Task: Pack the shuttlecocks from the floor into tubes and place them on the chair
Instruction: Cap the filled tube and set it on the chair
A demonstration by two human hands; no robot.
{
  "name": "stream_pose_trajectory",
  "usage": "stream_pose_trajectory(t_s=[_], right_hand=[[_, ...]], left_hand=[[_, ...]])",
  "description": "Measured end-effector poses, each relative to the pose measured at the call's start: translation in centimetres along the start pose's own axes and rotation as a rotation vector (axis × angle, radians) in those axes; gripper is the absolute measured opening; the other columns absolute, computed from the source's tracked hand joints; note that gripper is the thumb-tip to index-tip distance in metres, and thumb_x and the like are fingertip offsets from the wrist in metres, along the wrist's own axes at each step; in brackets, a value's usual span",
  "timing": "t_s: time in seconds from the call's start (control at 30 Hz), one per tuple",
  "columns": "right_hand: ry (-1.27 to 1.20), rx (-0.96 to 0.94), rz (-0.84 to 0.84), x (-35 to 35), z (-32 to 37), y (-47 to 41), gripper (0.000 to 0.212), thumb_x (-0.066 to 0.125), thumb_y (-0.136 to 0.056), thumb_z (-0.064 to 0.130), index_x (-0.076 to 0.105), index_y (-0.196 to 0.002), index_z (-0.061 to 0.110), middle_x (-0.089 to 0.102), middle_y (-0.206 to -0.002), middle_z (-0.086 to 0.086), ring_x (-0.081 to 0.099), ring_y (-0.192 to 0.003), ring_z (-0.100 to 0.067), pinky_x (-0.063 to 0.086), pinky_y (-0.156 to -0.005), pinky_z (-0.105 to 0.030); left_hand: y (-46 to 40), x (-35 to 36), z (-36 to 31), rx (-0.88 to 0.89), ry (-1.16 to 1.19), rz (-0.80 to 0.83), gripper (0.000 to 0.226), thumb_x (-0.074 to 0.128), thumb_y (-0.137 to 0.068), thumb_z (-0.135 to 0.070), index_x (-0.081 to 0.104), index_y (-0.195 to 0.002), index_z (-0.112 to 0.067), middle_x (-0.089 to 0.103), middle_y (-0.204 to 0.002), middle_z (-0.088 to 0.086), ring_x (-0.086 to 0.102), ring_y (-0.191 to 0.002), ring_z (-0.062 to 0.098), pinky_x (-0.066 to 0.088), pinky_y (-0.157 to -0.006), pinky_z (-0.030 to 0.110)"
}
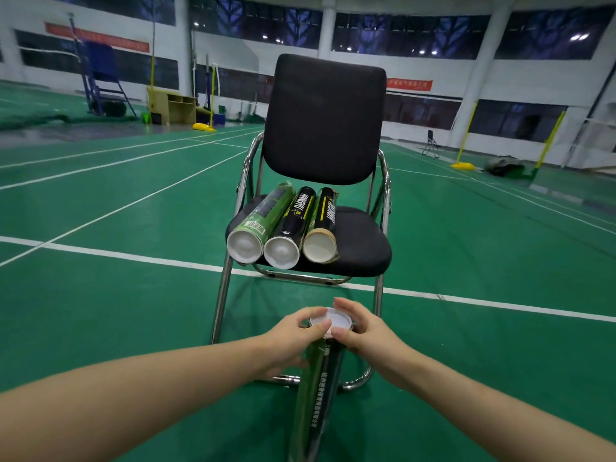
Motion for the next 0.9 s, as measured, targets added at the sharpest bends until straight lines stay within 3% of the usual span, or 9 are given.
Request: stream_pose_trajectory(t_s=[0.17,0.27,0.43,0.53,0.67,0.8,0.9], right_hand=[[-0.107,0.073,0.061,-0.4,-0.5,0.3,0.047,0.055,-0.09,0.011,0.042,-0.132,0.027,0.053,-0.129,0.008,0.055,-0.115,-0.013,0.042,-0.101,-0.035],[-0.107,0.073,0.065,-0.4,-0.5,0.5,0.044,0.048,-0.093,0.007,0.041,-0.133,0.025,0.053,-0.13,0.008,0.054,-0.115,-0.013,0.043,-0.098,-0.031],[-0.116,0.071,0.051,-0.6,-0.7,0.4,0.046,0.051,-0.091,0.005,0.042,-0.133,0.023,0.055,-0.128,0.004,0.055,-0.115,-0.015,0.046,-0.09,-0.029],[-0.127,0.068,0.063,-0.5,-0.8,0.3,0.048,0.054,-0.089,0.003,0.042,-0.132,0.022,0.057,-0.126,0.003,0.056,-0.114,-0.018,0.044,-0.097,-0.036],[-0.12,0.06,0.066,-0.5,-0.6,0.4,0.05,0.055,-0.087,-0.001,0.043,-0.131,0.021,0.056,-0.127,0.001,0.056,-0.114,-0.019,0.044,-0.096,-0.036],[-0.094,0.051,0.061,-0.6,-0.5,0.8,0.053,0.061,-0.084,0.007,0.044,-0.131,0.021,0.055,-0.129,0.002,0.055,-0.115,-0.016,0.048,-0.091,-0.029],[-0.038,0.05,0.071,-0.6,-0.5,1.2,0.053,0.062,-0.08,0.015,0.046,-0.13,0.025,0.054,-0.13,0.004,0.054,-0.116,-0.013,0.047,-0.095,-0.033]], left_hand=[[0.1,-0.1,0.1,0.006,-0.083,0.002,0.05,0.06,-0.092,-0.031,0.042,-0.138,-0.028,0.056,-0.121,0.004,0.059,-0.1,0.009,0.052,-0.075,0.03],[0.2,-0.1,0.1,0.015,-0.162,-0.001,0.051,0.064,-0.089,-0.033,0.043,-0.135,-0.03,0.056,-0.122,0.005,0.059,-0.106,0.014,0.053,-0.074,0.029],[0.0,0.0,0.0,0.016,-0.206,-0.028,0.048,0.065,-0.089,-0.032,0.044,-0.132,-0.03,0.057,-0.12,0.007,0.059,-0.11,0.019,0.053,-0.083,0.037],[0.1,-0.1,0.1,0.016,-0.225,-0.04,0.05,0.067,-0.087,-0.032,0.044,-0.131,-0.031,0.057,-0.118,0.005,0.059,-0.107,0.018,0.054,-0.083,0.038],[0.1,-0.1,0.3,0.017,-0.232,-0.054,0.053,0.068,-0.087,-0.03,0.043,-0.134,-0.03,0.058,-0.115,0.003,0.06,-0.105,0.017,0.054,-0.084,0.039],[0.3,0.0,-0.1,0.04,-0.241,0.0,0.072,0.068,-0.087,-0.028,0.028,-0.145,-0.041,0.048,-0.133,0.001,0.061,-0.1,0.012,0.057,-0.072,0.031],[0.4,0.0,-0.4,0.018,-0.281,0.059,0.078,0.067,-0.087,-0.028,0.021,-0.149,-0.039,0.039,-0.14,0.0,0.058,-0.108,0.016,0.057,-0.076,0.034]])
Point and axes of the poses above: each hand's wrist, its own y-axis away from the middle knuckle, its own x-axis out of the palm, z = x × y, the point moved 3 cm from there along -y, towards the middle knuckle
